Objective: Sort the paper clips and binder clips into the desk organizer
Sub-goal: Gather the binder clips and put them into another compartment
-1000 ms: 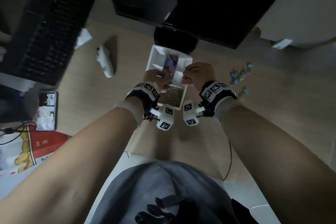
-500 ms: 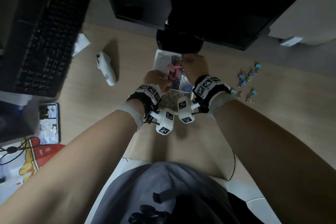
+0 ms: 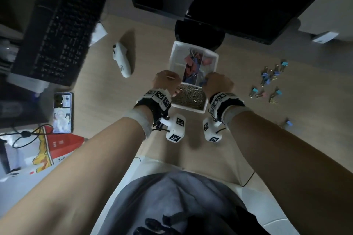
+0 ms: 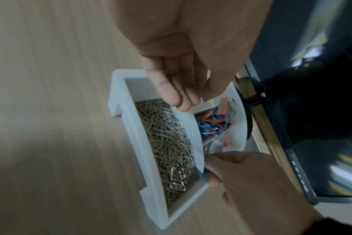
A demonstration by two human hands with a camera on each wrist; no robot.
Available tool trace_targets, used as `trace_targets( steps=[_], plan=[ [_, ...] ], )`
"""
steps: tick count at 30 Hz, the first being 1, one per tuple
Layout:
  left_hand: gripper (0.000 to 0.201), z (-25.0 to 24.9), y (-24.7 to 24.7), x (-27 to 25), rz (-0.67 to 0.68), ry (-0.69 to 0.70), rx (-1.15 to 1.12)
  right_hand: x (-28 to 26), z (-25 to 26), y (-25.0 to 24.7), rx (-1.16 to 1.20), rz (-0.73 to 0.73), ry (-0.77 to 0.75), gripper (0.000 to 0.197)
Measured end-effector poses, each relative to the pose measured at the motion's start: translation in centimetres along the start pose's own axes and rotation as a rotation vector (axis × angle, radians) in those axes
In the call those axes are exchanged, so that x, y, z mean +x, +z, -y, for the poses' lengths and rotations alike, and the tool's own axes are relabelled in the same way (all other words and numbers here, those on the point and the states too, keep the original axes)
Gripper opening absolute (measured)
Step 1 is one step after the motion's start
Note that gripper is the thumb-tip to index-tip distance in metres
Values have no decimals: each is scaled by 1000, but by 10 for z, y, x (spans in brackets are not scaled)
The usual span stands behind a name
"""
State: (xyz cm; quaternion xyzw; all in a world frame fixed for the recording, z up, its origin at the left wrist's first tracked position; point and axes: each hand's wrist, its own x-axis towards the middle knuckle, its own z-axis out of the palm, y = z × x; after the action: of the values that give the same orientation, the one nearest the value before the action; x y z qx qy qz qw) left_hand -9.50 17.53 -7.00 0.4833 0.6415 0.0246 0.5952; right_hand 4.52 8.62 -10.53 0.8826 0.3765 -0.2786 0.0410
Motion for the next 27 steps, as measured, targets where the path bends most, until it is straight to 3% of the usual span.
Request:
trace_targets(
  steps=[6,10,12,16,21,27],
  plan=[
    [17,10,-20,1,-44,13,-50,16,5,-4,-28,23,34,24],
    [24,10,-21,4,-97,41,23,11,3,0,66,107,60,45],
    [30,8,-19,5,-111,38,48,5,0,0,134,128,82,45],
    [42,4,-19,10,-124,7,70,-7,-5,-7,223,-8,68,37],
    [38,6,-19,26,-100,-13,122,-9,5,-1,290,-60,-161,30],
    [25,1,-22,22,-98,-50,107,-9,13,-10,244,-141,-77,16]
  ],
)
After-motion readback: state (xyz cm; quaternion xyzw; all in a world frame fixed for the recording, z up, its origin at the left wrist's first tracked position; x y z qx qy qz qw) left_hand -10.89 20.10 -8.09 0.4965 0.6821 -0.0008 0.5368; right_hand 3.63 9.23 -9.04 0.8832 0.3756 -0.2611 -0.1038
